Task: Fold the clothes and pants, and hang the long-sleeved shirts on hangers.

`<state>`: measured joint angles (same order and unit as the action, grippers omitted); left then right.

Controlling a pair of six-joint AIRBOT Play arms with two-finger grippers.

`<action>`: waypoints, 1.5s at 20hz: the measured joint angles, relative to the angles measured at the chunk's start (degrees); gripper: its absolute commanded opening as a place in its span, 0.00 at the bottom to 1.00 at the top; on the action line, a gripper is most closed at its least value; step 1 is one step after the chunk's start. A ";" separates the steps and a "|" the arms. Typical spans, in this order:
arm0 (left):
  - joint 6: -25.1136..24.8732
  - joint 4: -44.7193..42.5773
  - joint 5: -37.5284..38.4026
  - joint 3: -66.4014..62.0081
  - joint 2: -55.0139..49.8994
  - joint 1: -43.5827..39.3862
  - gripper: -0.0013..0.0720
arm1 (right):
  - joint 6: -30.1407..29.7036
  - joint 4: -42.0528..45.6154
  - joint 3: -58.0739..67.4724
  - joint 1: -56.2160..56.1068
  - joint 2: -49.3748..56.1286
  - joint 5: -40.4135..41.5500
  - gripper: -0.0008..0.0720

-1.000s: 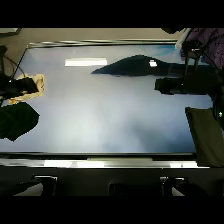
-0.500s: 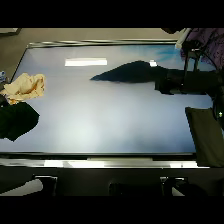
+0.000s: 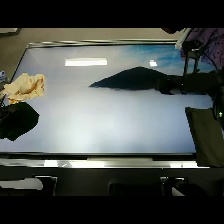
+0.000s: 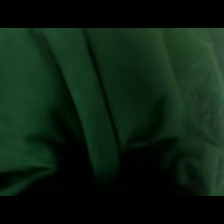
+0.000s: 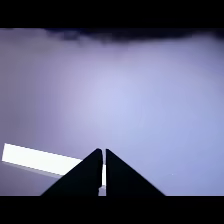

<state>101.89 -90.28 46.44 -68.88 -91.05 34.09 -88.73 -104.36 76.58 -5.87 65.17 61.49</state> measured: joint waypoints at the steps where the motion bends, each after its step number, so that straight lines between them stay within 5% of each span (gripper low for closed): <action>1: -0.04 0.98 0.31 -0.02 -0.39 -0.07 0.04 | 0.00 0.00 0.00 0.00 0.00 0.02 0.12; 8: -1.60 15.08 10.51 -0.07 8.76 -10.80 0.04 | 0.00 0.09 0.02 0.00 -0.24 3.41 0.12; 13: -1.01 25.66 13.03 0.04 17.11 -33.44 0.04 | 0.00 1.57 0.02 0.00 -2.43 7.61 0.11; 18: 5.88 29.42 3.63 0.33 14.25 -57.22 0.04 | -0.70 7.89 0.02 0.00 -5.05 14.14 0.13; 19: 7.89 29.88 1.09 0.33 12.50 -60.41 0.08 | -1.36 9.29 0.02 0.00 -5.29 15.43 0.15; 21: 11.50 30.91 -2.67 0.33 9.29 -64.02 0.47 | -2.36 11.41 -0.24 0.00 -5.55 16.79 0.40; 23: 13.79 32.30 -4.57 0.24 7.82 -64.11 0.77 | -2.80 13.46 -0.70 0.20 -5.66 16.57 0.41; 26: 12.33 33.38 -2.82 0.11 9.53 -58.23 0.77 | -0.94 17.16 -1.40 4.87 -5.64 13.46 0.44; 28: 8.55 33.75 0.90 0.09 12.09 -51.71 0.77 | 1.29 12.24 -3.21 11.23 -4.87 11.43 0.48; 30: 3.91 33.99 5.70 0.07 14.53 -44.26 0.77 | 1.73 0.79 -7.39 16.57 -3.37 10.14 0.69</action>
<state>105.80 -56.29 52.14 -68.82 -76.51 -10.17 -87.00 -103.57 69.19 10.70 61.80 71.64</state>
